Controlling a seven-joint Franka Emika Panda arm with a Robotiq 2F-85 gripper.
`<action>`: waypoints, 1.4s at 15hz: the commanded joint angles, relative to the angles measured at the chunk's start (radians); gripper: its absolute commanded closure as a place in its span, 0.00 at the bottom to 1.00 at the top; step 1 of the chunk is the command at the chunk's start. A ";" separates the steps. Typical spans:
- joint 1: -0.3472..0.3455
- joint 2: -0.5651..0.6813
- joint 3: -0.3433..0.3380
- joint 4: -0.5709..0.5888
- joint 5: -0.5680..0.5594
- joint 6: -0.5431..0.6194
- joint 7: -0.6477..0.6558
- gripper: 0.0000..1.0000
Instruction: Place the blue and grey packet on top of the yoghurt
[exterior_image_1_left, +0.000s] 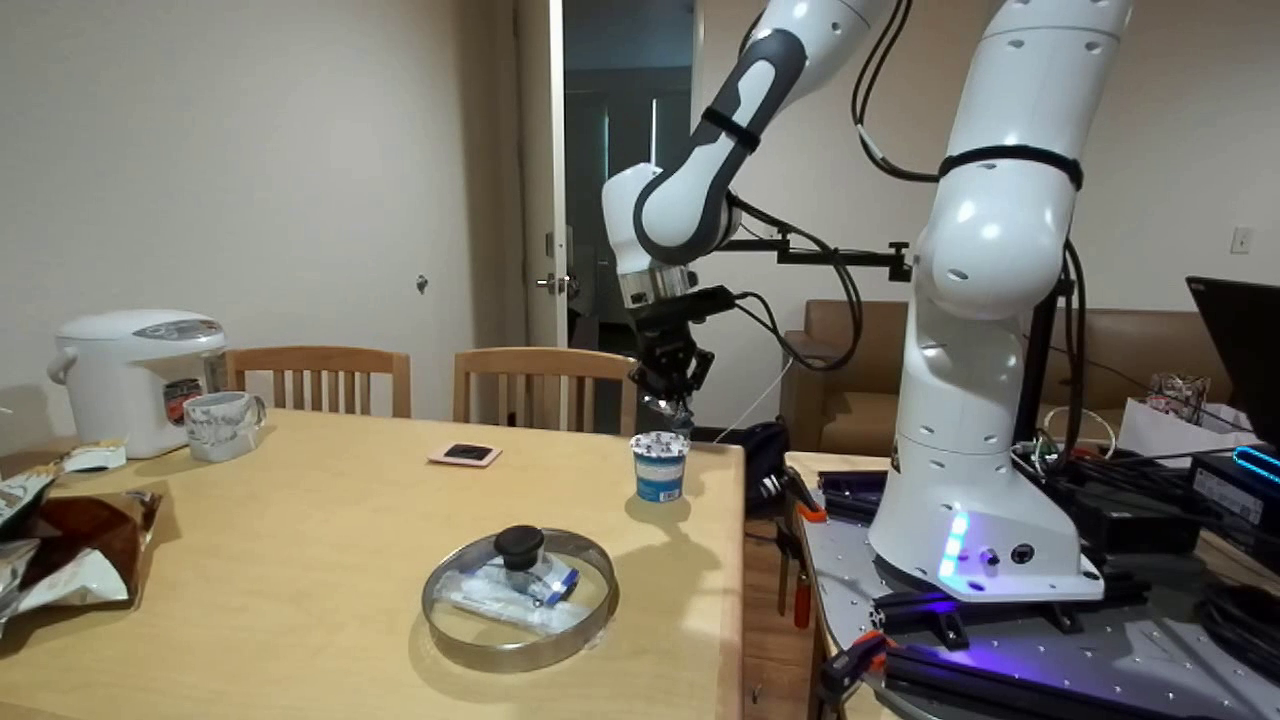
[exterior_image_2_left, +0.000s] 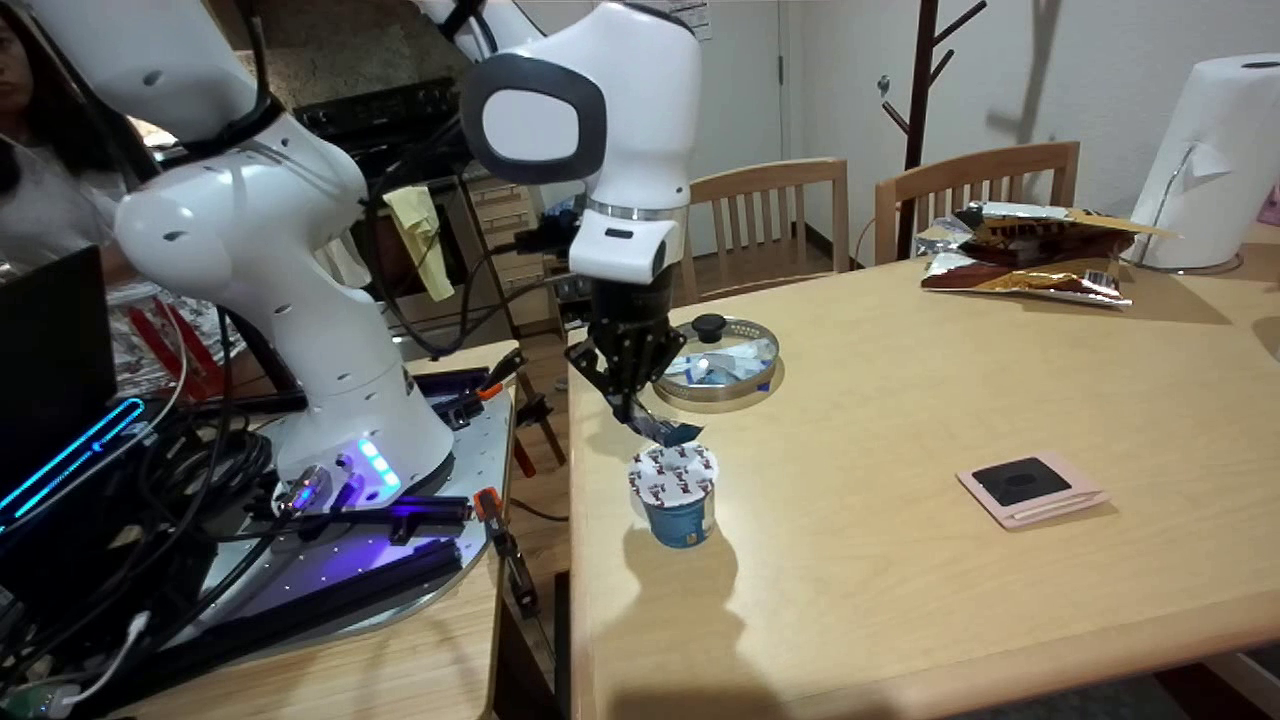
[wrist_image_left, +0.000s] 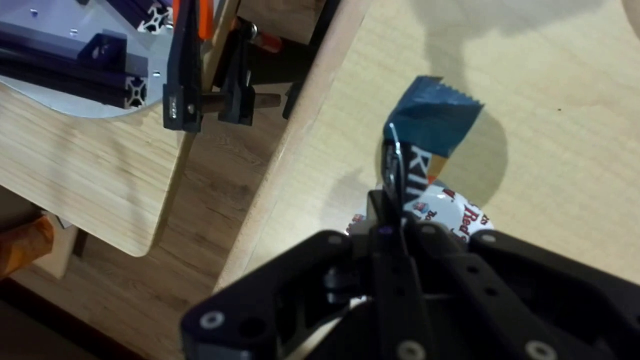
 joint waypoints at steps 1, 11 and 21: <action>-0.009 0.070 -0.028 0.015 -0.006 0.090 -0.017 1.00; 0.010 0.199 -0.096 -0.001 0.030 0.355 -0.075 1.00; 0.021 0.200 -0.111 -0.005 0.093 0.339 -0.109 0.49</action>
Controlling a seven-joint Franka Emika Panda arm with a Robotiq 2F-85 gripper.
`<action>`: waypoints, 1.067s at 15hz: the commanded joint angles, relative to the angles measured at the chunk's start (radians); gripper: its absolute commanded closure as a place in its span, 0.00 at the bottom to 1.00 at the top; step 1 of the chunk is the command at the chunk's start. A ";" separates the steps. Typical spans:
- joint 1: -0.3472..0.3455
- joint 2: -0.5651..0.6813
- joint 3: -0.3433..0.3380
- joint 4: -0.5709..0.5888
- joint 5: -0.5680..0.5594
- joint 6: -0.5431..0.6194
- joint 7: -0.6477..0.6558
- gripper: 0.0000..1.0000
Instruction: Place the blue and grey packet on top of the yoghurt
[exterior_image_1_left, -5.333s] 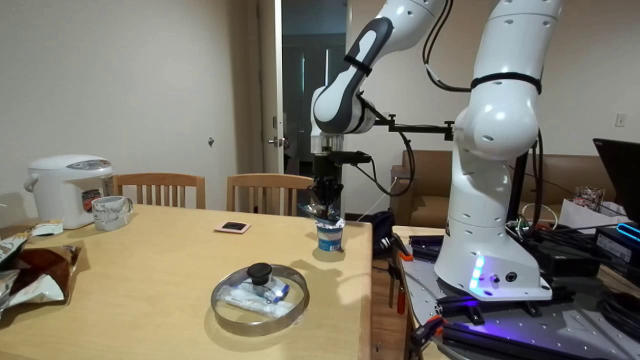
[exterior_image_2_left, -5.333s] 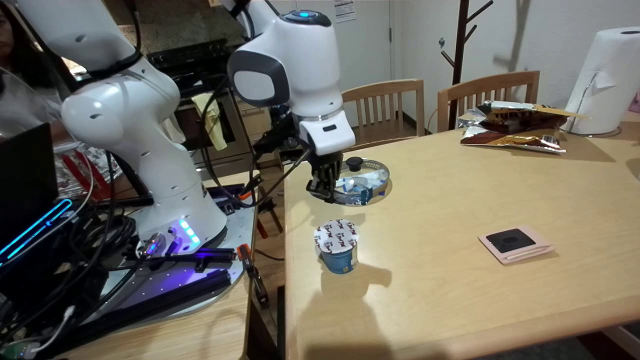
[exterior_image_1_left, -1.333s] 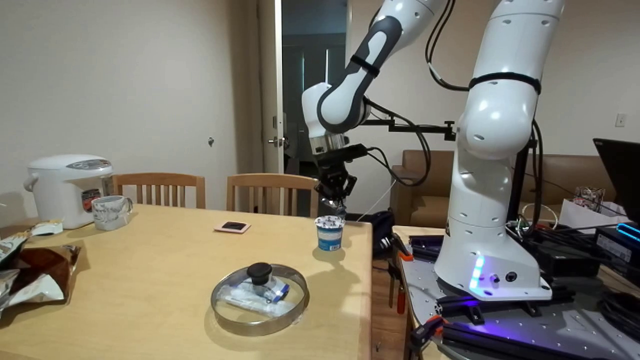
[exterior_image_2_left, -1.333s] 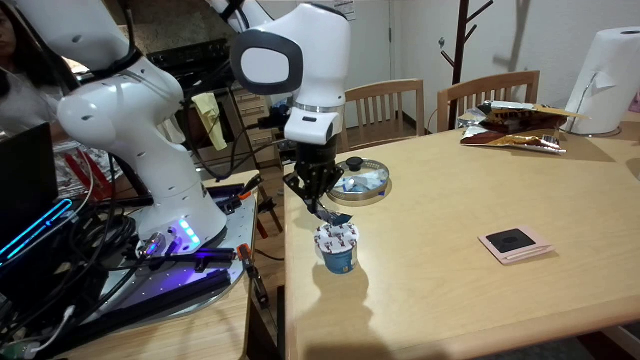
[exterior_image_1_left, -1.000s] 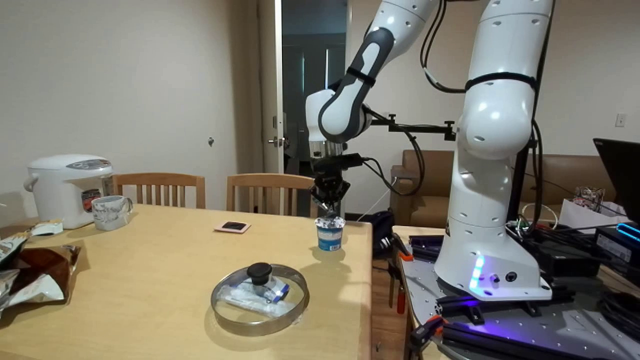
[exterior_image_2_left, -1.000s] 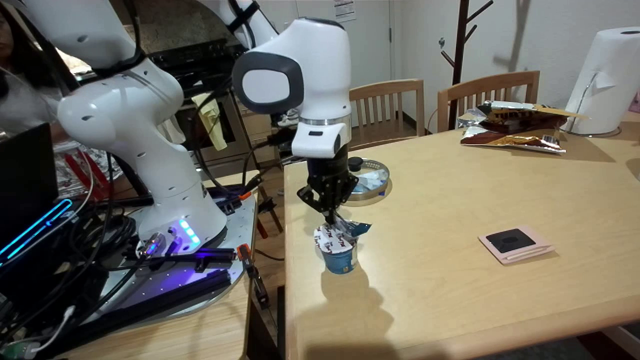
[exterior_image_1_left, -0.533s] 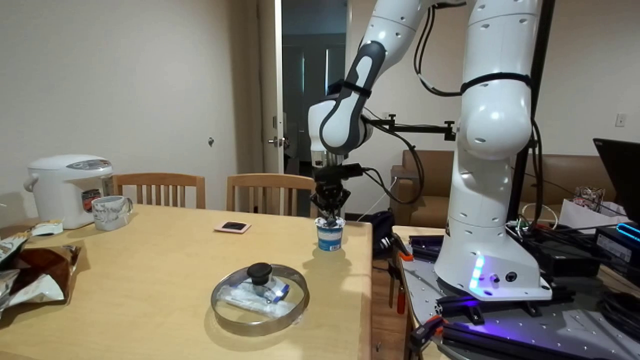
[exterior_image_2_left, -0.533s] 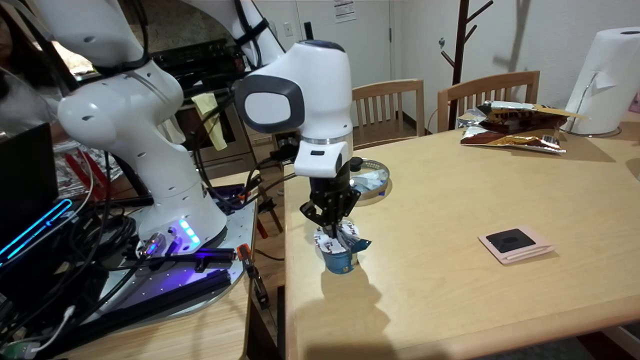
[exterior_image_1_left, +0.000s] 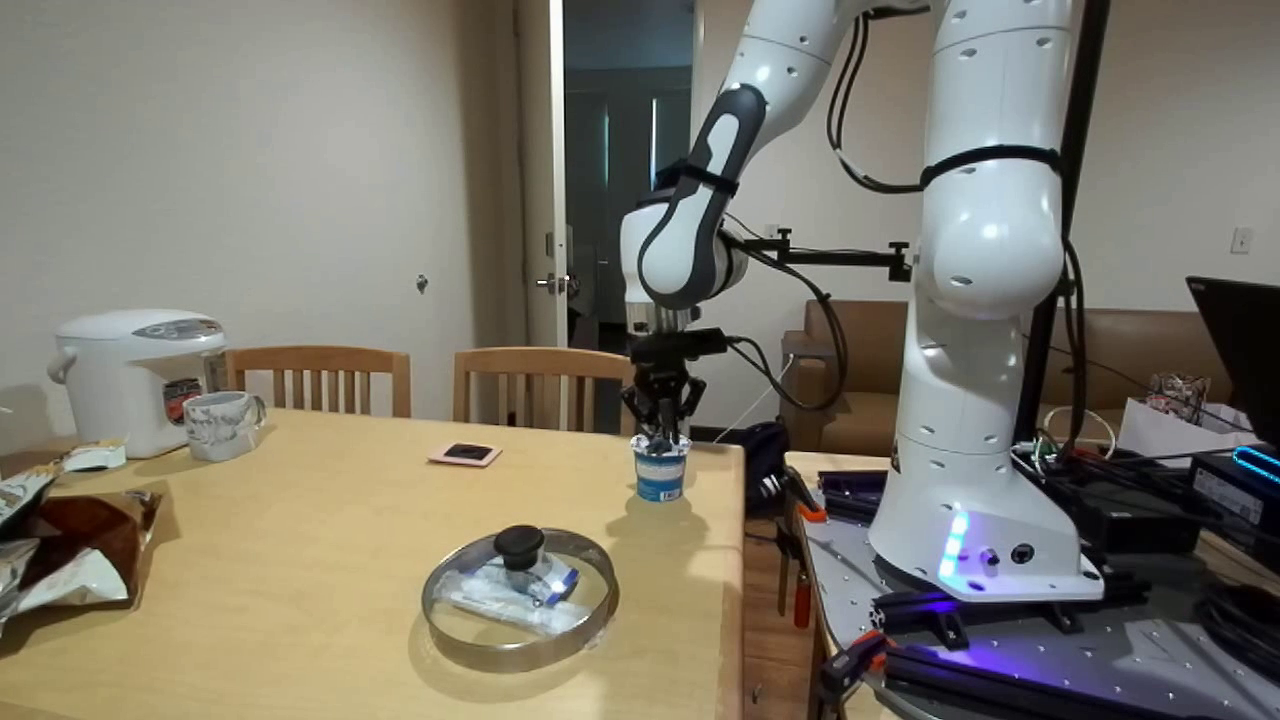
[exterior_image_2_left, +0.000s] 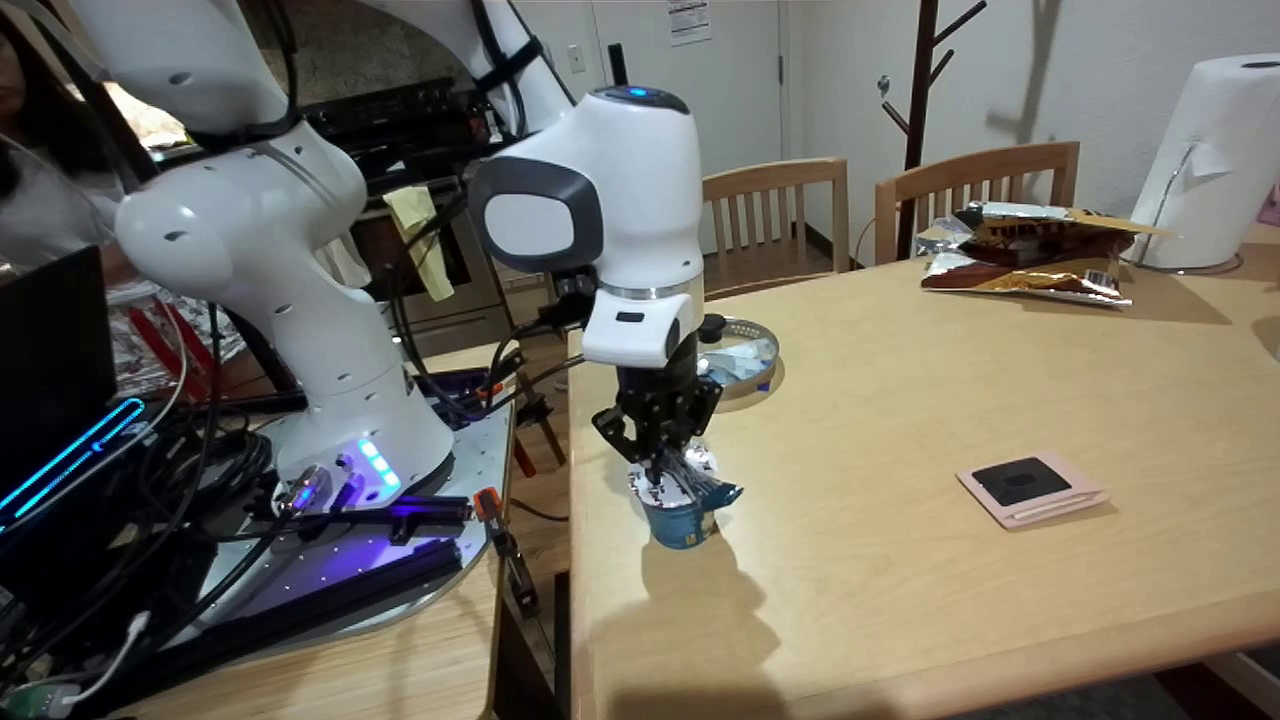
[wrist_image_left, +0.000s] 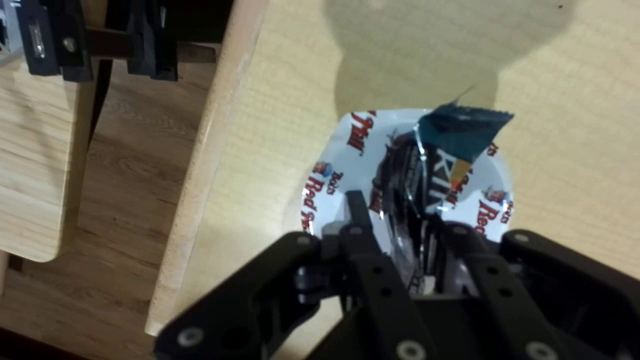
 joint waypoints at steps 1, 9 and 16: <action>0.015 0.007 -0.008 -0.004 0.028 0.001 -0.033 0.43; 0.023 -0.005 -0.010 -0.015 0.032 0.001 -0.036 0.00; 0.016 -0.020 -0.011 -0.047 0.108 -0.005 -0.071 0.00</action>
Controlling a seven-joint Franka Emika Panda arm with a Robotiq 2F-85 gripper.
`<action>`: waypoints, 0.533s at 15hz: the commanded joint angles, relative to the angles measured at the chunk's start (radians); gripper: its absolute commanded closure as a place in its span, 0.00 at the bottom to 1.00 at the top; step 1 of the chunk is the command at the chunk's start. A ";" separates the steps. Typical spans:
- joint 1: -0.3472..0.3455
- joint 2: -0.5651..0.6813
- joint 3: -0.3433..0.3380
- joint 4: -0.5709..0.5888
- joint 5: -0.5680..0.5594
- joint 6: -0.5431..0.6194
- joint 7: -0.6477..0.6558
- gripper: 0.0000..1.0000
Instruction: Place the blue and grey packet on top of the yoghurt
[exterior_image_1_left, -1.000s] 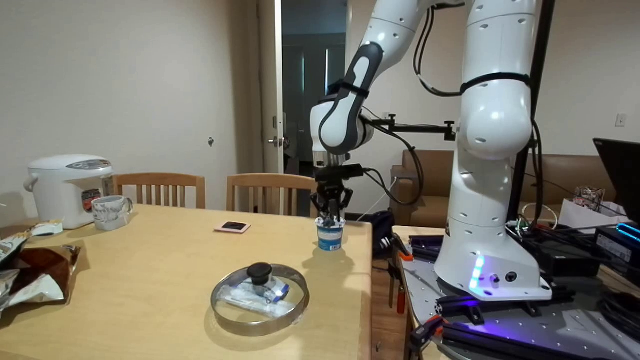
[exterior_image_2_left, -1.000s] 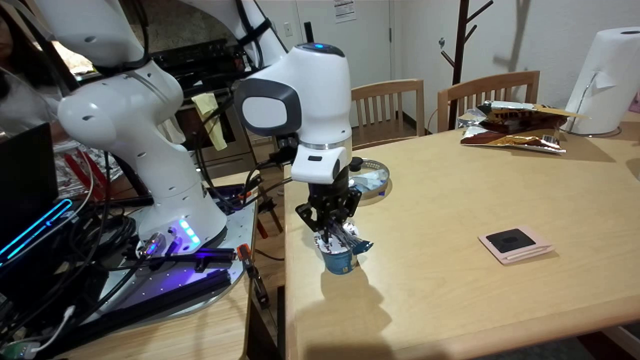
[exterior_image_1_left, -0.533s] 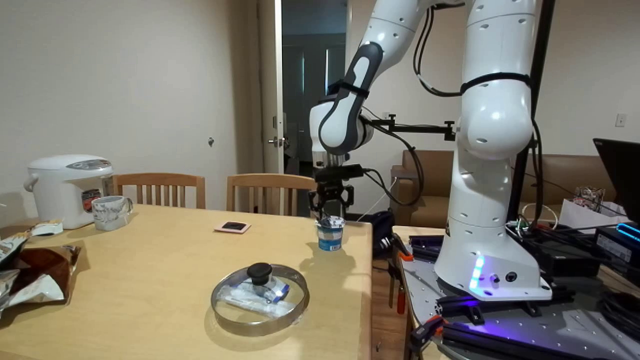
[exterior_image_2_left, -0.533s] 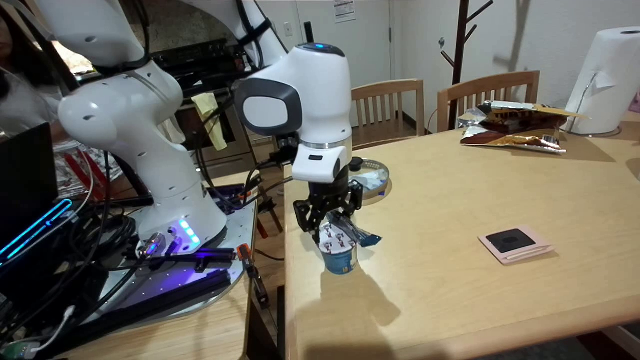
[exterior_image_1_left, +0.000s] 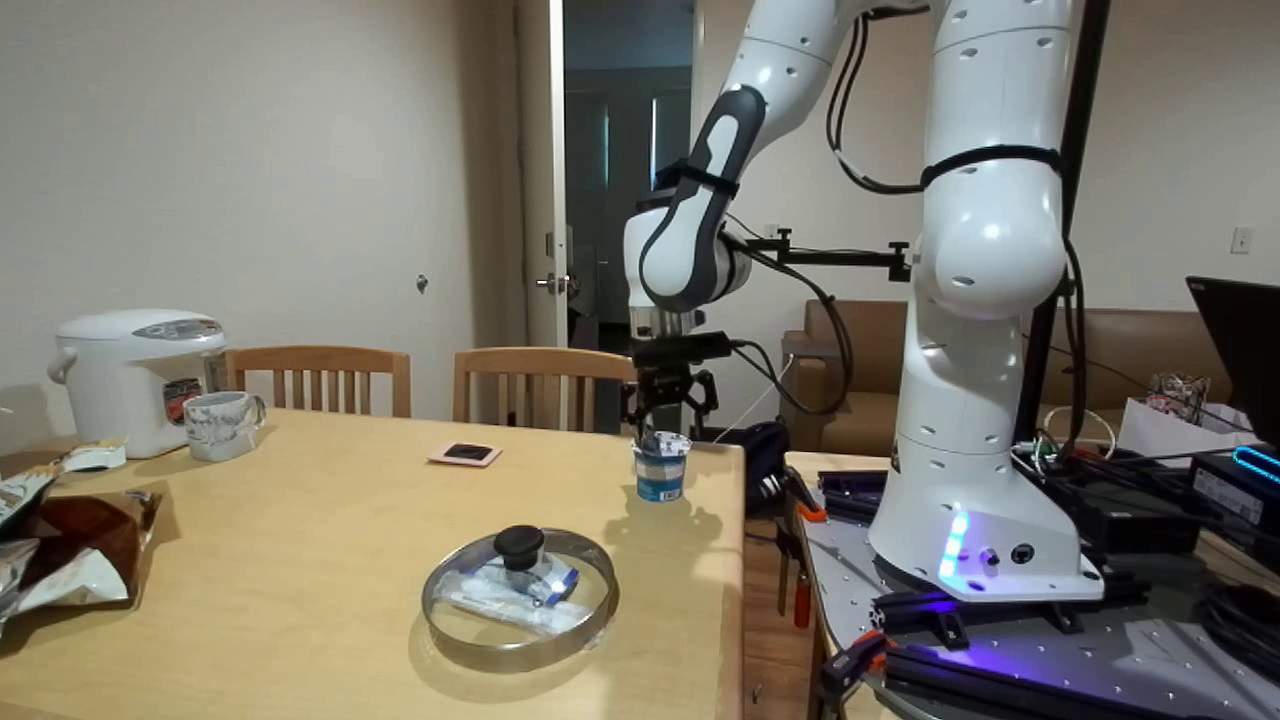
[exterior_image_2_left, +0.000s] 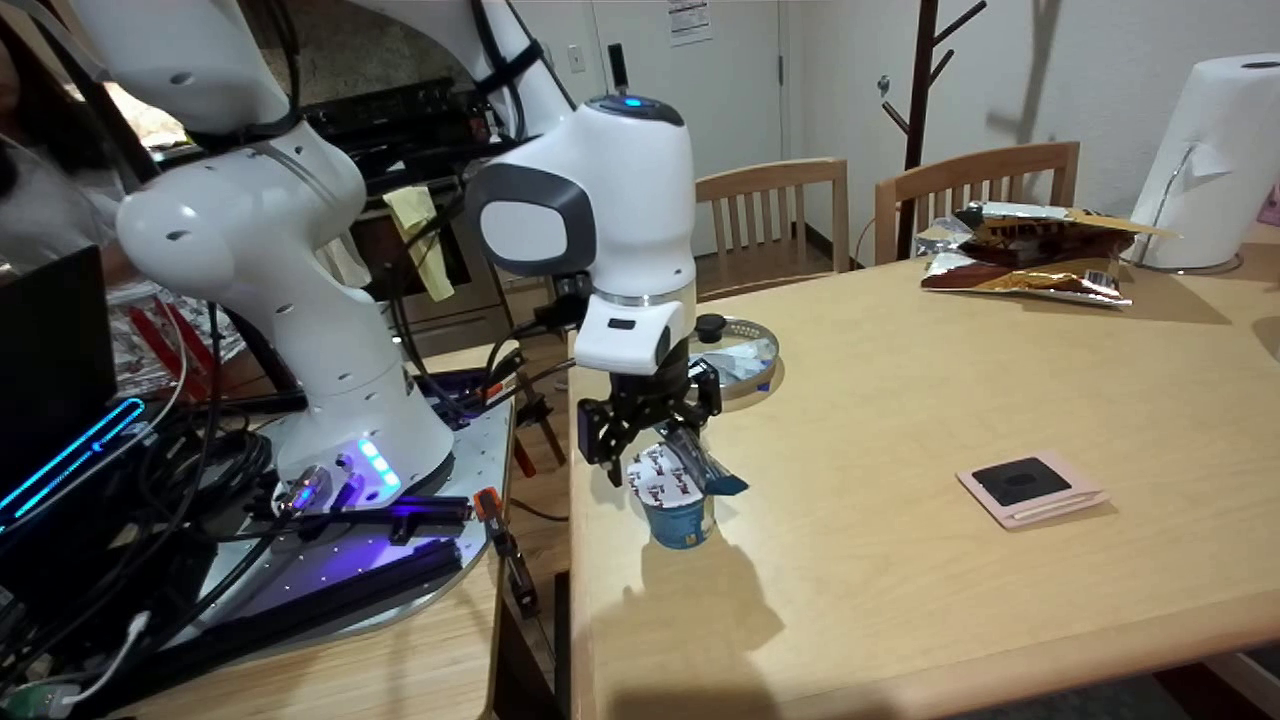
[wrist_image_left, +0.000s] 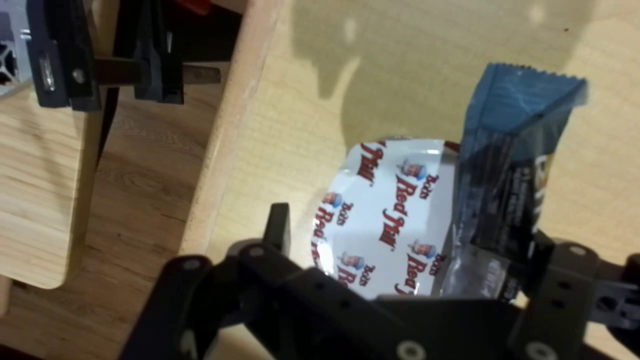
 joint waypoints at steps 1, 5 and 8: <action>0.003 -0.029 -0.008 -0.042 0.080 0.004 -0.053 0.00; -0.010 -0.011 -0.011 -0.030 0.240 0.024 -0.165 0.00; -0.017 -0.007 -0.016 -0.031 0.411 0.051 -0.297 0.00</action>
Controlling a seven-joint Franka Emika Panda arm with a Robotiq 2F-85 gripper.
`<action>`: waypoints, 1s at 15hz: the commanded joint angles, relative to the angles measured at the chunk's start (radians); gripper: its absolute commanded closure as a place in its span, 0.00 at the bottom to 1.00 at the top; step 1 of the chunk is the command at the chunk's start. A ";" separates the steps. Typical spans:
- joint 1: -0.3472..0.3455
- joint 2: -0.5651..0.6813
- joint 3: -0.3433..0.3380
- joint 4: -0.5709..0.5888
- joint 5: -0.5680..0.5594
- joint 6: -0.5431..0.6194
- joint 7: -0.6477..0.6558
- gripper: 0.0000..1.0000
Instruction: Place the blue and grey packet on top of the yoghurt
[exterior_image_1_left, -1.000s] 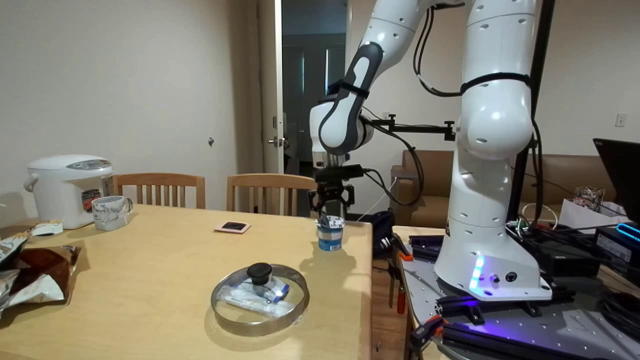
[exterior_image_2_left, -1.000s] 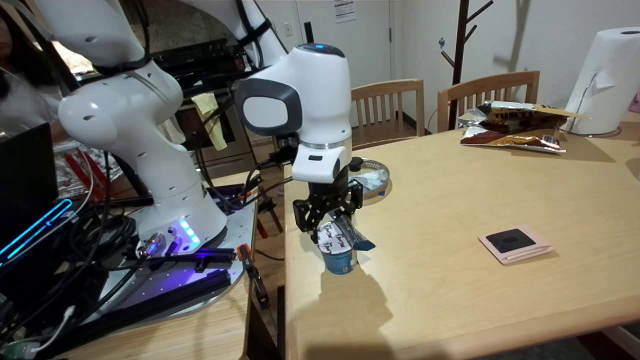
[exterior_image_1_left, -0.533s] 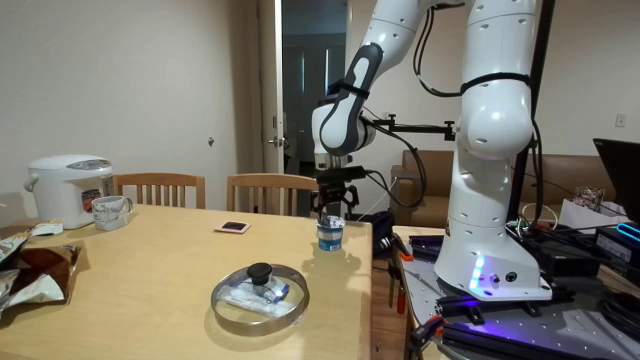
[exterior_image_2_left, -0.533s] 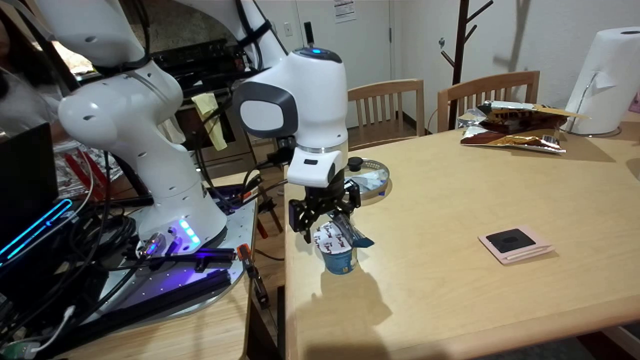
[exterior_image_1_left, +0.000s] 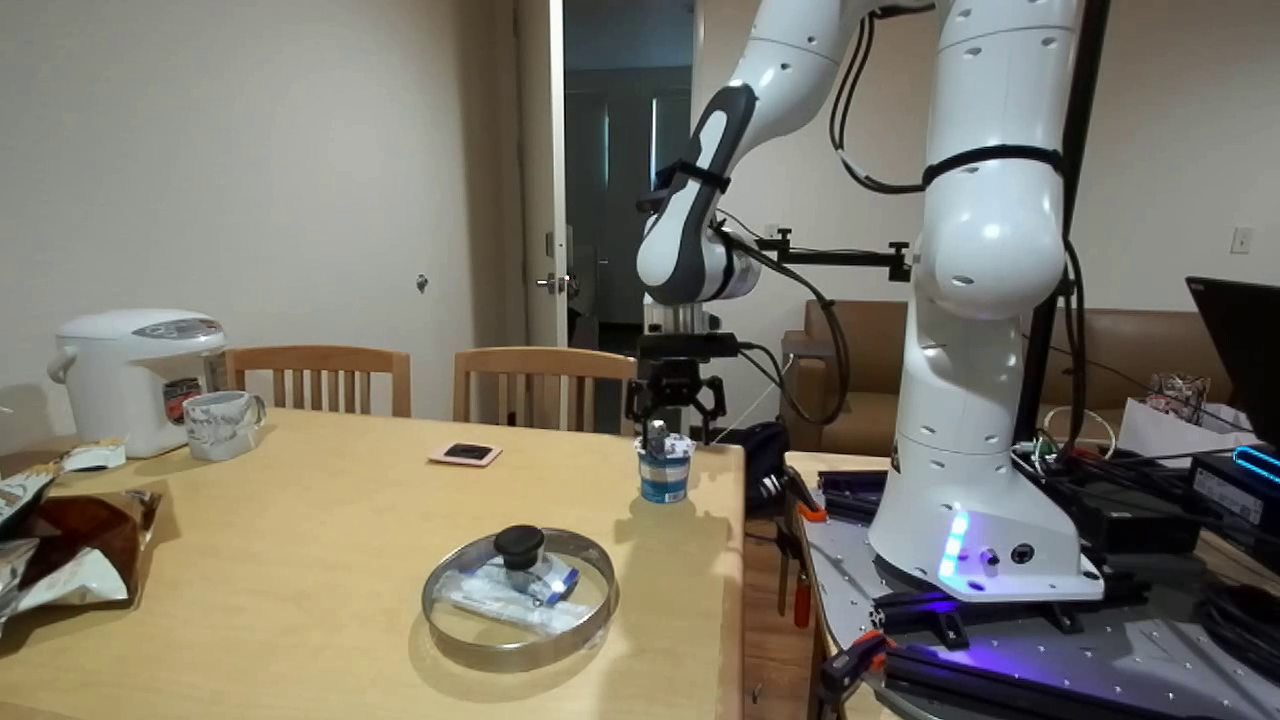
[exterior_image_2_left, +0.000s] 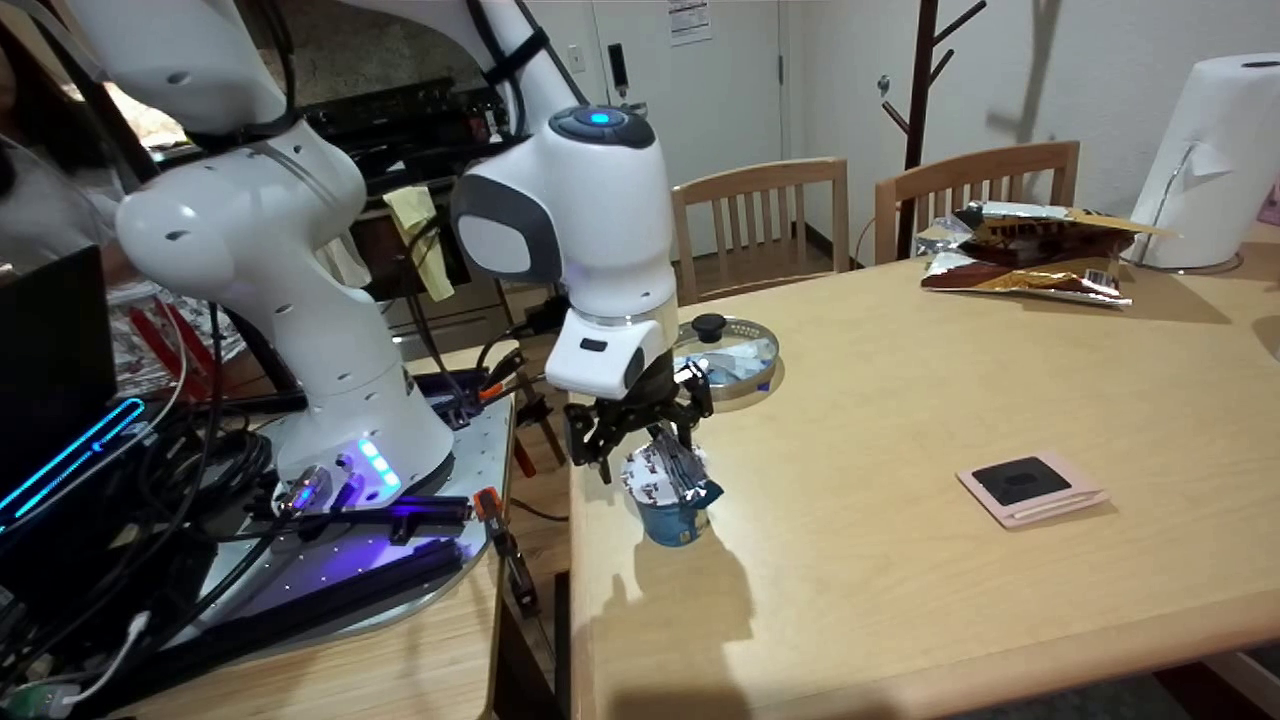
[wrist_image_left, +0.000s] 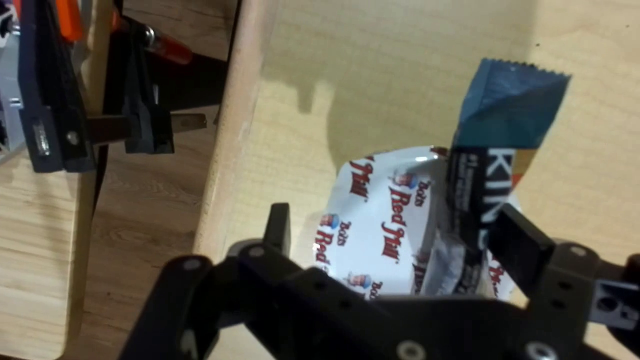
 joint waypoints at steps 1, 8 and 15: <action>-0.013 0.010 -0.002 0.001 0.216 0.048 -0.197 0.00; 0.001 0.004 -0.013 0.003 0.157 0.023 -0.131 0.00; 0.008 -0.047 -0.034 0.018 -0.286 -0.023 0.189 0.00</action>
